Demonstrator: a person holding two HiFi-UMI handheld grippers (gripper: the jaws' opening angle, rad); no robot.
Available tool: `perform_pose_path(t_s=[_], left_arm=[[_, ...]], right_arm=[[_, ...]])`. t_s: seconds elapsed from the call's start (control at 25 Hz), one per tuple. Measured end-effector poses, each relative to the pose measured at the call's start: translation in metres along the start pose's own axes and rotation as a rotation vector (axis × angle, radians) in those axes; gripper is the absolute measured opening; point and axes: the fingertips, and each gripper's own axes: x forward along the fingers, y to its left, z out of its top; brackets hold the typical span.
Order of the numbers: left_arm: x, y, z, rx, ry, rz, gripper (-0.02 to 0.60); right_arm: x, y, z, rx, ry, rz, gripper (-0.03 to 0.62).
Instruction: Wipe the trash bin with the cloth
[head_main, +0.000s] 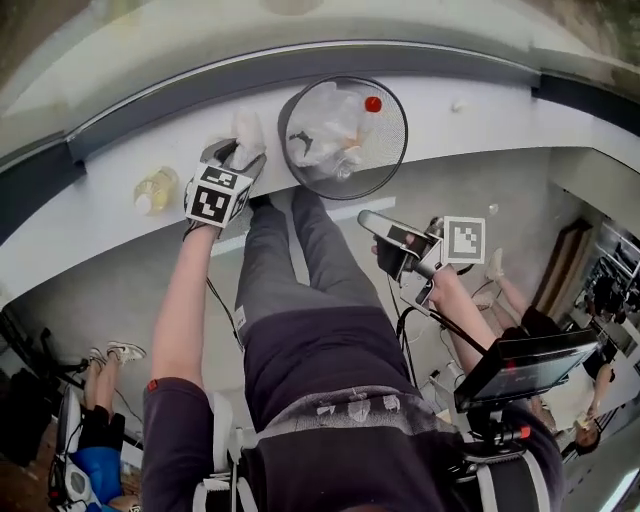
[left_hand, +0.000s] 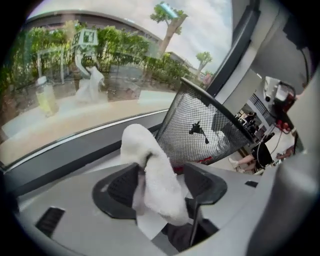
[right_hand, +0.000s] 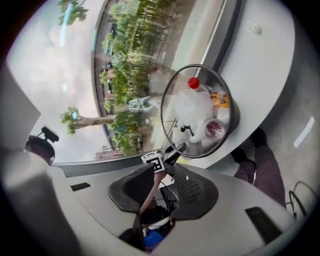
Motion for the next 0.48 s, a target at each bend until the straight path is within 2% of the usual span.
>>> perform_pose_path(t_s=[0.04, 0.08, 0.2, 0.36, 0.48], left_arm=[[0.002, 0.007, 0.003, -0.017, 0.018, 0.004, 0.301], [0.003, 0.015, 0.008, -0.024, 0.031, 0.020, 0.323], [0.001, 0.027, 0.014, -0.011, 0.060, 0.064, 0.348], [-0.011, 0.026, 0.020, -0.058, 0.064, 0.021, 0.356], [-0.033, 0.016, 0.043, 0.000, 0.033, 0.018, 0.355]], right_arm=[[0.002, 0.012, 0.003, -0.051, -0.002, 0.032, 0.100], [0.003, 0.023, 0.008, -0.101, -0.011, 0.053, 0.048], [-0.002, 0.046, 0.019, -0.196, -0.064, 0.100, 0.002], [-0.008, 0.071, 0.035, -0.299, -0.112, 0.163, 0.001], [-0.001, 0.085, 0.053, -0.361, -0.137, 0.197, 0.000]])
